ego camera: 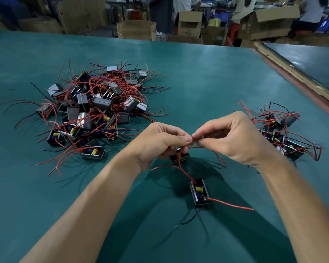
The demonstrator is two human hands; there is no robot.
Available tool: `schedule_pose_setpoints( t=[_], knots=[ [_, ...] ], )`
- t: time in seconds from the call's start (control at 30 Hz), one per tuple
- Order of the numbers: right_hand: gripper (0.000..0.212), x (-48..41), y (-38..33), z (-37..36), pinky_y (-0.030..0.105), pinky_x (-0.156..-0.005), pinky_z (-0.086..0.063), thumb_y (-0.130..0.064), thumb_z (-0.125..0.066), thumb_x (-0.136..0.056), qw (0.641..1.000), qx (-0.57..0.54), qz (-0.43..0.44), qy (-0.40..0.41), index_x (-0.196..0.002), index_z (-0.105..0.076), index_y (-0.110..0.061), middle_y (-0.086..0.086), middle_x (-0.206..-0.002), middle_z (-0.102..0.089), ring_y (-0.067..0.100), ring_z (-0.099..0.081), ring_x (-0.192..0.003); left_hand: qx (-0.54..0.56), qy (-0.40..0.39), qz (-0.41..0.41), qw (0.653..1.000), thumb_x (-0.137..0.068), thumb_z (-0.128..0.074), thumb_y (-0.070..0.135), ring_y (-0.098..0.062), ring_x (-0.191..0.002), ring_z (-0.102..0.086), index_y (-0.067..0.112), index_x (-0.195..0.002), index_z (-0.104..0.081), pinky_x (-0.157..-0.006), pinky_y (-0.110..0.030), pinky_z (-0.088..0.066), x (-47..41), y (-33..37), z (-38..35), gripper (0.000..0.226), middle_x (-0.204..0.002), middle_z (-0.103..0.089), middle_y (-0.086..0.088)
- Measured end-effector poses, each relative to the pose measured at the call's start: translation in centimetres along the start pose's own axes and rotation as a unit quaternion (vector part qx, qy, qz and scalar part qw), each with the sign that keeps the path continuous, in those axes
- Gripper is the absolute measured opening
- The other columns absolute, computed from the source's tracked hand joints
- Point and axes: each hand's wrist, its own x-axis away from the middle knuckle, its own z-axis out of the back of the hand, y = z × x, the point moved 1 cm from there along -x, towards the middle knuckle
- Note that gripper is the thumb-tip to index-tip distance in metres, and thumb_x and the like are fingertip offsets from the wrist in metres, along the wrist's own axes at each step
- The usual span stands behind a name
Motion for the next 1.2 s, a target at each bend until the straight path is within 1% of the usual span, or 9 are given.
schedule_pose_setpoints(
  t=[0.27, 0.4, 0.53, 0.6, 0.67, 0.73, 0.87, 1.0, 1.2],
  knots=[
    [0.019, -0.2, 0.3, -0.1, 0.022, -0.066, -0.054, -0.002, -0.080, -0.078, 1.000, -0.001, 0.004, 0.002, -0.078, -0.080, -0.021, -0.001, -0.074, -0.077, 0.009, -0.069, -0.067, 0.004, -0.008, -0.007, 1.000, -0.090, -0.063, 0.013, -0.007, -0.044, -0.033, 0.014, -0.072, -0.070, -0.040, -0.015, -0.023, -0.1, -0.1, 0.1, 0.020, -0.058, -0.060, 0.000],
    [0.004, -0.1, 0.4, -0.2, 0.020, -0.066, -0.055, -0.017, -0.080, -0.079, 1.000, -0.010, 0.000, -0.003, -0.075, -0.080, -0.019, -0.003, -0.073, -0.077, 0.011, -0.072, -0.067, -0.014, 0.006, -0.033, 0.999, -0.090, -0.065, 0.011, -0.003, -0.040, -0.035, 0.013, -0.073, -0.071, -0.040, -0.012, -0.026, -0.1, -0.3, 0.1, 0.018, -0.057, -0.063, 0.001],
    [0.019, -0.3, 0.7, -0.1, 0.021, -0.058, -0.048, -0.011, -0.077, -0.084, 0.999, -0.031, -0.029, -0.001, -0.068, -0.077, -0.021, 0.000, -0.063, -0.072, 0.008, -0.060, -0.056, -0.030, 0.022, -0.074, 0.997, -0.088, -0.068, 0.008, -0.001, -0.043, -0.046, 0.006, -0.079, -0.072, -0.043, -0.009, -0.033, 0.0, -0.4, -0.1, 0.010, -0.059, -0.065, 0.000],
    [0.020, -0.3, 0.8, -0.1, 0.026, -0.057, -0.049, -0.012, -0.075, -0.086, 0.997, -0.038, -0.061, -0.010, -0.067, -0.074, -0.018, 0.004, -0.061, -0.069, 0.013, -0.058, -0.056, -0.044, 0.033, -0.096, 0.994, -0.087, -0.070, 0.007, -0.007, -0.051, -0.053, 0.003, -0.080, -0.073, -0.052, -0.015, -0.041, 0.0, -0.4, -0.2, 0.008, -0.061, -0.067, -0.003],
    [0.022, -0.4, 0.8, -0.1, 0.023, -0.056, -0.050, -0.009, -0.071, -0.089, 0.993, -0.060, -0.095, -0.031, -0.067, -0.070, -0.014, 0.001, -0.060, -0.066, 0.013, -0.058, -0.055, -0.077, 0.043, -0.120, 0.989, -0.086, -0.072, 0.008, -0.018, -0.061, -0.055, 0.005, -0.080, -0.075, -0.061, -0.032, -0.045, 0.0, -0.3, -0.3, 0.007, -0.065, -0.069, -0.008],
    [0.025, -0.4, 0.8, -0.1, 0.022, -0.055, -0.050, -0.009, -0.067, -0.090, 0.982, -0.102, -0.149, -0.058, -0.066, -0.068, -0.014, -0.001, -0.060, -0.063, 0.011, -0.055, -0.054, -0.127, 0.056, -0.145, 0.980, -0.085, -0.074, 0.012, -0.021, -0.060, -0.049, 0.013, -0.080, -0.077, -0.056, -0.044, -0.043, 0.1, -0.3, -0.5, 0.007, -0.066, -0.070, -0.005],
    [0.022, -0.4, 1.0, -0.4, 0.020, -0.050, -0.049, -0.017, -0.069, -0.088, 0.958, -0.152, -0.237, -0.052, -0.066, -0.067, -0.013, 0.000, -0.059, -0.059, 0.008, -0.051, -0.050, -0.196, 0.083, -0.177, 0.961, -0.087, -0.072, 0.016, -0.018, -0.054, -0.046, 0.015, -0.079, -0.076, -0.048, -0.042, -0.042, 0.1, -0.3, -0.8, 0.009, -0.064, -0.068, -0.004],
    [0.017, -0.7, 1.1, -0.8, 0.020, -0.052, -0.048, -0.009, -0.077, -0.083, 0.988, -0.073, -0.125, 0.052, -0.068, -0.070, -0.013, 0.000, -0.057, -0.066, 0.008, -0.055, -0.050, -0.163, 0.099, -0.156, 0.969, -0.089, -0.068, 0.011, -0.016, -0.056, -0.052, 0.007, -0.077, -0.073, -0.054, -0.037, -0.047, -0.1, -0.4, -0.8, 0.013, -0.064, -0.070, -0.006],
    [0.018, -0.6, 1.1, -0.7, 0.021, -0.060, -0.052, -0.008, -0.075, -0.084, 0.998, 0.042, -0.004, 0.056, -0.074, -0.076, -0.023, -0.002, -0.070, -0.074, 0.009, -0.064, -0.060, -0.079, 0.105, -0.108, 0.985, -0.090, -0.067, 0.009, 0.001, -0.042, -0.045, 0.005, -0.078, -0.073, -0.047, -0.008, -0.035, -0.4, -0.7, -0.5, 0.013, -0.059, -0.067, 0.003]
  ],
)
